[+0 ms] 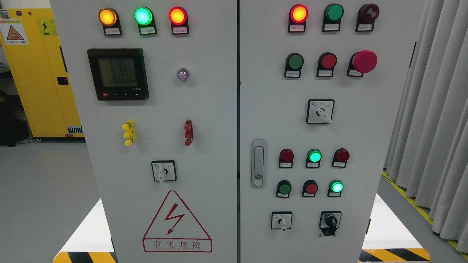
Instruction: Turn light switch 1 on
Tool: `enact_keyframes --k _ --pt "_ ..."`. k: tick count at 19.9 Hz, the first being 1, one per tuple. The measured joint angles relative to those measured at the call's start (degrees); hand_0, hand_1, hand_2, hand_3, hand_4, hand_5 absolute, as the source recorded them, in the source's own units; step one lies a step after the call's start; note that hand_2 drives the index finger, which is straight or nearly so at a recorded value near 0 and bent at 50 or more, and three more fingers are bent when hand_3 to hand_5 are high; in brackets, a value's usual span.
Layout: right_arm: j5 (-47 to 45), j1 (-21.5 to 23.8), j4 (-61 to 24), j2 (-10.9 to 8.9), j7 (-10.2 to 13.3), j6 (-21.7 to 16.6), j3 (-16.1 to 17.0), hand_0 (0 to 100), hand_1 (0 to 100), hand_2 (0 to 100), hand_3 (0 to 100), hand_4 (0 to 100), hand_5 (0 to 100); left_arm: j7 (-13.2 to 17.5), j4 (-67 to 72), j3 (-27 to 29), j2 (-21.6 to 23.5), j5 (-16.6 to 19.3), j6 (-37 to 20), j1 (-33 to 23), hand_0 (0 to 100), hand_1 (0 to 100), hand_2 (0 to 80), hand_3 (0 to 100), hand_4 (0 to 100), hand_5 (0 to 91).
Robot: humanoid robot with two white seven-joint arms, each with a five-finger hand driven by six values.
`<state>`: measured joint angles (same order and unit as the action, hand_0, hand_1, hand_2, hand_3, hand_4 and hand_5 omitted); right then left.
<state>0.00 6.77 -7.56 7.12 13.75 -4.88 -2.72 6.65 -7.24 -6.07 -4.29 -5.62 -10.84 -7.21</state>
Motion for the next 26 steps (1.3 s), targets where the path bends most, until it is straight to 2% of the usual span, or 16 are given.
enact_keyframes --k 11,14,19,22,24,25,26 --pt "0.0 0.0 0.0 0.00 0.0 0.0 0.0 0 50 4 0 0 0 -0.3 -0.7 0.1 0.1 0.0 0.2 -0.1 22 23 0.0 0 0 0.0" --pt "0.0 0.0 0.0 0.00 0.0 0.0 0.0 0 50 4 0 0 0 -2.0 -2.2 0.2 0.2 0.0 0.2 -0.6 22 24 0.0 0 0 0.0" --pt "0.0 0.0 0.0 0.00 0.0 0.0 0.0 0 50 4 0 0 0 -6.7 -8.7 0.8 0.6 0.0 -0.3 -3.2 23 28 0.0 0 1 0.0" --pt "0.0 0.0 0.0 0.00 0.0 0.0 0.0 0 50 4 0 0 0 -8.4 -15.6 2.2 1.3 0.0 -2.0 -5.5 25 31 0.0 9 18 0.0" --pt "0.0 0.0 0.0 0.00 0.0 0.0 0.0 0 50 4 0 0 0 -8.7 -20.9 3.5 1.8 0.1 -2.4 -6.7 28 35 1.1 14 23 0.0" --pt "0.0 0.0 0.0 0.00 0.0 0.0 0.0 0 50 4 0 0 0 -8.8 -24.1 4.2 2.0 0.3 -2.5 -7.2 29 37 4.9 17 27 0.0" --pt "0.0 0.0 0.0 0.00 0.0 0.0 0.0 0 50 4 0 0 0 -8.8 -27.0 4.9 2.2 0.9 -2.6 -7.7 30 39 7.8 20 34 7.9"
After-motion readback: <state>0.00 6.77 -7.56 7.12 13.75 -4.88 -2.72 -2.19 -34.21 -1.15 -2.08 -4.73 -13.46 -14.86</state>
